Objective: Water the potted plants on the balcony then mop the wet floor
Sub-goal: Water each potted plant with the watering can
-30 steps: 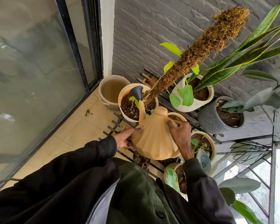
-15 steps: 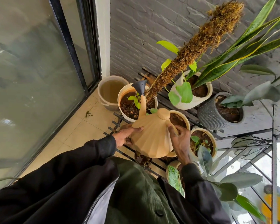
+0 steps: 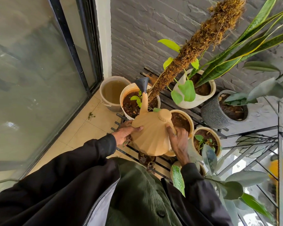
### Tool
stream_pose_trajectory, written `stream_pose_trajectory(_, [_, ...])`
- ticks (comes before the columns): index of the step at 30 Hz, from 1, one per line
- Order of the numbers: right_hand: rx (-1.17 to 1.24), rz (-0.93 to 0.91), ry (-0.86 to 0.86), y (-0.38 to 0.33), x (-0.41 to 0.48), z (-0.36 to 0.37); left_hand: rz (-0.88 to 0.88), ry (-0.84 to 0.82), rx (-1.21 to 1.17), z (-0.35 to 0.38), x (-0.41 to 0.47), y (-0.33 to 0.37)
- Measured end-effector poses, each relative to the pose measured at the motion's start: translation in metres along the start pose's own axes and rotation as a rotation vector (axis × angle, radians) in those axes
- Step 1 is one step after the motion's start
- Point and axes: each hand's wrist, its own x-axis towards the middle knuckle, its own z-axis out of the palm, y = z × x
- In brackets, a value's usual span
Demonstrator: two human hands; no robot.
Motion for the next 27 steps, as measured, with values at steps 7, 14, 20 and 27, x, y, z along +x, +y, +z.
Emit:
stream_pose_trajectory(7, [0.077,-0.001,0.038,0.002,-0.016,0.004,0.037,-0.005,0.029,-0.005,-0.007,-0.003])
stream_pose_trajectory(14, [0.112,-0.024,0.081,0.010,-0.030,-0.003,0.063,0.038,0.051,0.004,-0.018,-0.012])
stream_pose_trajectory(20, [0.099,0.027,0.058,0.048,-0.044,-0.015,0.083,0.027,0.060,0.026,-0.038,-0.035])
stream_pose_trajectory(27, [0.065,0.042,0.051,0.076,-0.095,-0.046,0.006,0.020,0.116,0.057,-0.049,-0.098])
